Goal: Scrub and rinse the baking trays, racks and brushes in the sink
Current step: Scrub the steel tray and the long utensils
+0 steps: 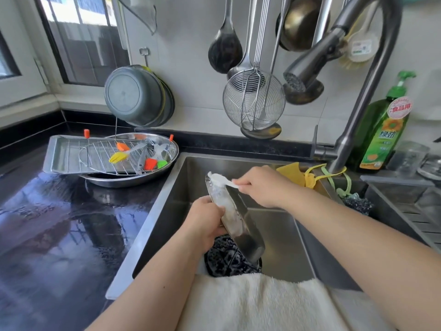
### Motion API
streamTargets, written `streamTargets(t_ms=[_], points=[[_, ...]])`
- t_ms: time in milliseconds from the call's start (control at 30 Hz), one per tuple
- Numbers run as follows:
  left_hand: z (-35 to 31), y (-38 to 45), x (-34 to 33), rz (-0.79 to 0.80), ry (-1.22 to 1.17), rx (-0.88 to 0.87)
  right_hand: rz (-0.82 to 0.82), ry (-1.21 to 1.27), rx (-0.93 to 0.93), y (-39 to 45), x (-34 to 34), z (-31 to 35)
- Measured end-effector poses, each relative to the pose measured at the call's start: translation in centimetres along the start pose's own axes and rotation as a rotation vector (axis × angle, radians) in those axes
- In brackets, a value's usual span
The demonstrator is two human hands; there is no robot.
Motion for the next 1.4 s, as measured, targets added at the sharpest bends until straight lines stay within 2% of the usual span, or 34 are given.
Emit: streamTargets(t_ms=[167, 333, 400, 600, 800, 1033, 1100, 1267, 1400], points=[[-0.2, 0.3, 0.3, -0.03, -0.149, 0.015, 0.136, -0.063, 0.068, -2.7, 0.9, -0.3], [-0.6, 0.7, 0.8, 0.024, -0.502, -0.019, 0.005, -0.096, 0.101, -0.9, 1.7, 0.6], [-0.9, 0.9, 1.3, 0.061, -0.559, -0.053, -0.003, -0.054, 0.141, 0.8, 1.0, 1.0], [-0.8, 0.8, 0.4, 0.052, -0.426, -0.054, 0.011, -0.036, 0.206, 1.8, 0.5, -0.9], [-0.5, 0.9, 0.6, -0.094, -0.301, -0.07, 0.082, -0.138, 0.307, 0.8, 1.2, -2.4], [-0.8, 1.5, 1.8, -0.25, -0.375, 0.015, 0.18, -0.308, 0.507, -6.2, -0.4, -4.3], [-0.8, 1.6, 2.0, -0.251, -0.377, 0.015, 0.147, -0.362, 0.538, -6.6, -0.4, -4.6], [-0.6, 1.7, 1.6, -0.188, -0.302, 0.037, -0.074, -0.398, 0.558, -2.4, 0.1, -2.5], [-0.6, 1.7, 1.8, -0.229, -0.228, 0.065, -0.092, -0.398, 0.585, -1.0, -0.2, -1.1]])
Point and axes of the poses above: each hand's wrist, its own y-axis towards the middle knuckle, its own x-axis out of the back of the hand, z = x × y, the point moved 1 cm from there along y, towards the middle knuckle, and after that the axes turned 6 degrees about -z, right-handed, at the moved point
